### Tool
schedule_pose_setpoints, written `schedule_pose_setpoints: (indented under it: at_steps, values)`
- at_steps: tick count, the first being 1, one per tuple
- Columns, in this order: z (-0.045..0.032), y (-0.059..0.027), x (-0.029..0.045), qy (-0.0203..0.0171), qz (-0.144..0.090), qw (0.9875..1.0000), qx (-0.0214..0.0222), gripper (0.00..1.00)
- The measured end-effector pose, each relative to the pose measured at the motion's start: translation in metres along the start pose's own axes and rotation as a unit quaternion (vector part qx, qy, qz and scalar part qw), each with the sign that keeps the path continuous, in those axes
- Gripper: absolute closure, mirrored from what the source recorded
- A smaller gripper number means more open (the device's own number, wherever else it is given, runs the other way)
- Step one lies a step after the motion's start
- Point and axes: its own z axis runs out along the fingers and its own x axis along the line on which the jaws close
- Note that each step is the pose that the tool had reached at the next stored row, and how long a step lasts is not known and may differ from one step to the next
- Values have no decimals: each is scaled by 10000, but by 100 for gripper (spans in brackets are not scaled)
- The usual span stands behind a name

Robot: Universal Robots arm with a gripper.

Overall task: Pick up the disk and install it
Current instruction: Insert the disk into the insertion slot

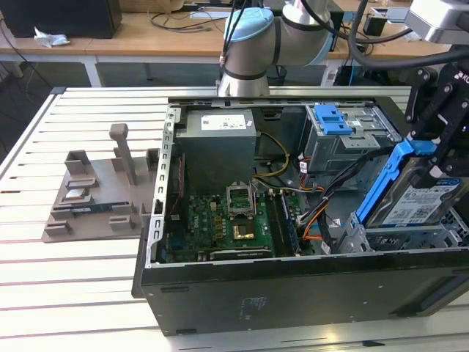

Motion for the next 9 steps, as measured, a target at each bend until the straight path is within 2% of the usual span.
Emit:
schedule_pose_setpoints:
  at_steps: [9]
  values:
    - [60,-3,0,1,0,10000,0,63]
